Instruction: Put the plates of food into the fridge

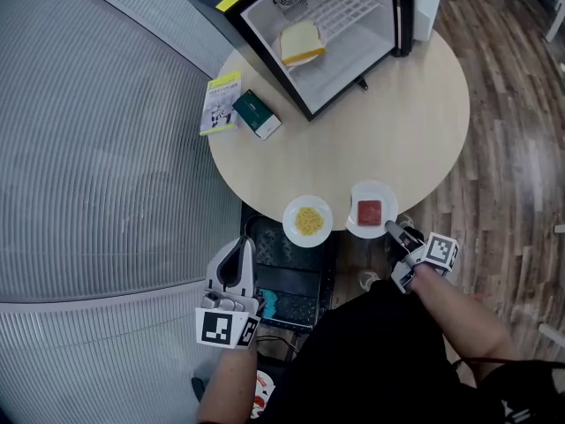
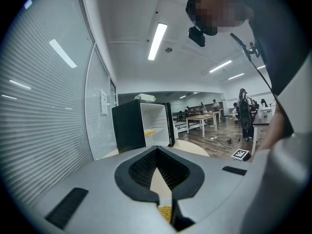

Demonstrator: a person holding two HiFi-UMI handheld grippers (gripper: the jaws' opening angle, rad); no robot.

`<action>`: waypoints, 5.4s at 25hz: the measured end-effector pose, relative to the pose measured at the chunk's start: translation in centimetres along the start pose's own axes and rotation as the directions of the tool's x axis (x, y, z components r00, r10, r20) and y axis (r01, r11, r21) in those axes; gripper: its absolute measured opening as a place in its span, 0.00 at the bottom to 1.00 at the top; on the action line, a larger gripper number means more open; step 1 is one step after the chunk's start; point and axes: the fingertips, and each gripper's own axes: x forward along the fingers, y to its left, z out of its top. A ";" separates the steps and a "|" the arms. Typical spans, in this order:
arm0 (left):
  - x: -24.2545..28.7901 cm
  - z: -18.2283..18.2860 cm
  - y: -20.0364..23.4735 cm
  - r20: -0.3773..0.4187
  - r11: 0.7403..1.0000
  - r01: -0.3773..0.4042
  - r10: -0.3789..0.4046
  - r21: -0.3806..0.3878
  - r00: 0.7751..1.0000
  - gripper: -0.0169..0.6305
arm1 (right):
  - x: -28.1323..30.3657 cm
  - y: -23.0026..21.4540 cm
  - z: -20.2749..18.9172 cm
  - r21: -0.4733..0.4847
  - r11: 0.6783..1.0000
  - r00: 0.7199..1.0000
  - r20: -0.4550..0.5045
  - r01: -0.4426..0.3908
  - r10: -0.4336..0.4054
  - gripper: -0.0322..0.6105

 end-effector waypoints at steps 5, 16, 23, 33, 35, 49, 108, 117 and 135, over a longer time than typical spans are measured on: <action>1.7 1.0 0.6 0.029 1.000 0.003 -0.003 -0.010 1.000 0.03 | 0.5 3.1 2.6 0.002 0.999 0.998 0.035 -0.051 0.051 0.08; 6.1 4.8 1.0 0.106 0.999 0.013 -0.008 -0.044 0.994 0.03 | 1.6 10.3 9.7 -0.026 0.995 0.991 0.082 -0.100 0.102 0.08; 9.1 6.6 1.7 0.141 0.998 -0.018 0.027 -0.066 0.990 0.03 | 2.7 13.4 14.7 -0.066 0.991 0.990 0.076 -0.116 0.121 0.08; 14.4 10.6 2.4 0.191 0.997 -0.055 0.065 -0.058 0.979 0.03 | 7.0 17.3 22.0 -0.102 0.980 0.984 0.041 -0.170 0.175 0.08; 15.5 11.3 2.4 0.198 0.996 -0.066 0.076 -0.055 0.977 0.03 | 7.7 18.1 23.5 -0.105 0.978 0.982 0.033 -0.182 0.187 0.08; 21.2 12.5 1.9 0.179 0.989 -0.109 0.126 -0.102 0.976 0.03 | 11.9 20.9 32.6 -0.130 0.978 0.986 0.003 -0.164 0.166 0.08; 13.9 8.3 8.0 -0.004 0.824 -0.557 0.560 -0.104 0.829 0.03 | 30.6 21.9 40.2 -0.188 0.970 0.988 -0.039 -0.155 0.150 0.14; 10.5 8.2 6.4 0.011 0.806 -0.578 0.584 -0.124 0.812 0.03 | 27.2 20.2 37.5 -0.276 0.953 0.991 -0.082 -0.122 0.104 0.17; -1.3 3.3 8.5 0.051 0.831 -0.527 0.543 -0.180 0.838 0.03 | 20.3 20.4 18.6 -0.428 0.885 0.970 -0.226 -0.181 0.089 0.17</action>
